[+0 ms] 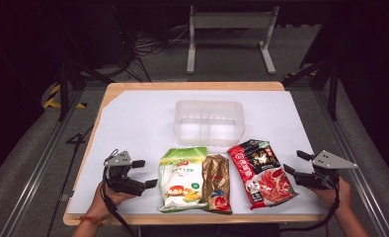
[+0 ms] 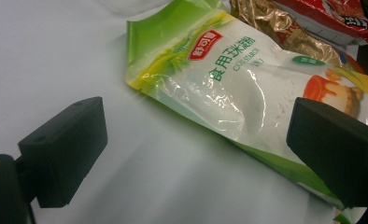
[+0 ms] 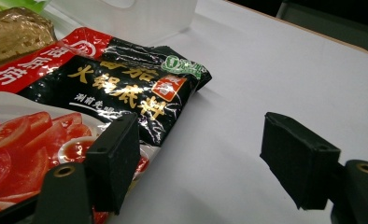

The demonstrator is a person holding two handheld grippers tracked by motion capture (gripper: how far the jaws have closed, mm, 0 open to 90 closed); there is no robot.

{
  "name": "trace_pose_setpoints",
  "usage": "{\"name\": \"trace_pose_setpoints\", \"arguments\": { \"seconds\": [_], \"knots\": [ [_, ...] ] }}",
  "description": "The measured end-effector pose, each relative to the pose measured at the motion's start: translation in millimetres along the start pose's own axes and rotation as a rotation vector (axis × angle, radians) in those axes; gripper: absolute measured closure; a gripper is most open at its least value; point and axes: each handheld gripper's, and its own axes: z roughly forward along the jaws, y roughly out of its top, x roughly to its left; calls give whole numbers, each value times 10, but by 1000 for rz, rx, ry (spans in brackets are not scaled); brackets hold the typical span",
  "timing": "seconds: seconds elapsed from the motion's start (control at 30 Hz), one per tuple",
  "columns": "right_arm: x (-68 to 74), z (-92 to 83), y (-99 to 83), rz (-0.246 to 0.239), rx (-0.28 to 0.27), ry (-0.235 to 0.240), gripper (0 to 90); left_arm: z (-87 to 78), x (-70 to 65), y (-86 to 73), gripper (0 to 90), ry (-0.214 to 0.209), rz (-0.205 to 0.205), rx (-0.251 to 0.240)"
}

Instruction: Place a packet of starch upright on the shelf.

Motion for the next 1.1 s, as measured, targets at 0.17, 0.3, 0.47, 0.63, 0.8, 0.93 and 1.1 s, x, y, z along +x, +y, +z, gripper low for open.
{"name": "trace_pose_setpoints", "arguments": {
  "seconds": [0.17,0.3,0.47,0.63,0.8,0.93,1.1],
  "knots": [
    [21,-13,-9,-2,3,18,293,156,-6,71,66,-16,-19,54],
    [33,2,-2,0,5,30,292,271,-24,126,63,-31,-22,103],
    [48,16,1,-3,12,43,289,441,-11,229,56,-82,-57,131],
    [51,22,5,8,9,63,287,528,40,303,20,-87,-92,142],
    [62,24,7,7,8,63,283,616,122,403,16,-38,-95,138],
    [65,24,-2,7,13,72,283,677,173,465,19,-46,-88,142],
    [57,16,-10,14,12,82,283,753,112,502,53,-88,-39,163]
  ]
}}
